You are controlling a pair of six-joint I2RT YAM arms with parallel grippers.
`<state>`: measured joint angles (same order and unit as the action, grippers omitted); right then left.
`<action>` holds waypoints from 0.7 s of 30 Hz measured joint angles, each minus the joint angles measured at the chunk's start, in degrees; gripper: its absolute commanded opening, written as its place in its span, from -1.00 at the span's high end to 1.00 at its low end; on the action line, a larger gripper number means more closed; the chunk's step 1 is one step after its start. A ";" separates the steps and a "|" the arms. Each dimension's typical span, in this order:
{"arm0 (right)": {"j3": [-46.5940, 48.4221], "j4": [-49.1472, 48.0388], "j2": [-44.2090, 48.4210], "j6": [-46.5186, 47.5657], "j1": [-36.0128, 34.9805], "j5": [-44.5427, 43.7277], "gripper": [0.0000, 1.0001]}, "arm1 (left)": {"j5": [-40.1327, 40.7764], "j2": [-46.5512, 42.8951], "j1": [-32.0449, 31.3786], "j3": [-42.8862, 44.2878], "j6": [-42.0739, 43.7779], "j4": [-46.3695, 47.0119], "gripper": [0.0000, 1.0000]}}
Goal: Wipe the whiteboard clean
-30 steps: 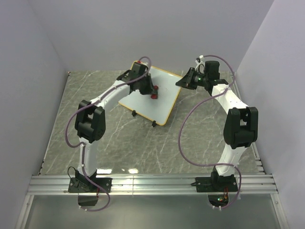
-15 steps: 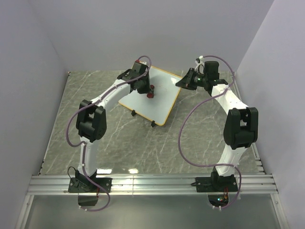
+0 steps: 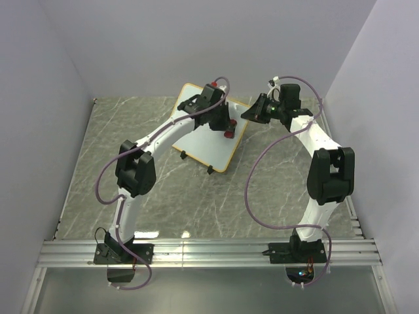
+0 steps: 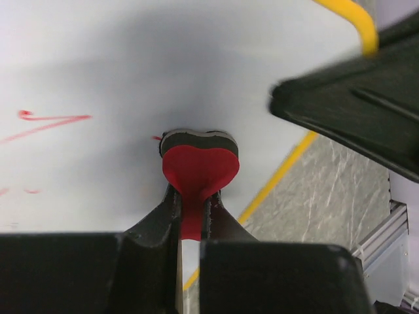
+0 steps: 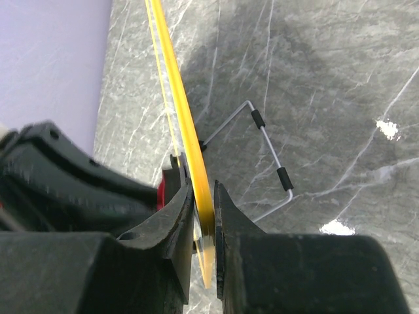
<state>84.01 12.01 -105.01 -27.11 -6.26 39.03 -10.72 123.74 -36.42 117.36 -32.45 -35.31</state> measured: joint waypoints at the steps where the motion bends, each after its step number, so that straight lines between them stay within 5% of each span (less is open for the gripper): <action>1: 0.00 0.04 0.00 0.00 0.00 0.02 1.00 | -0.11 0.09 0.52 0.09 -0.17 -0.04 0.99; 11: 0.04 0.33 0.22 -0.07 -0.52 -0.42 1.00 | 4.33 4.92 10.03 6.19 -0.24 -3.63 0.99; 21: 0.31 1.25 0.22 -0.02 -0.96 -1.51 1.00 | 4.46 6.49 9.35 9.42 2.58 -5.42 0.99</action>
<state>84.31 13.26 -104.79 -27.14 -7.22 37.52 -6.26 130.23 -27.07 126.78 -29.87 -40.73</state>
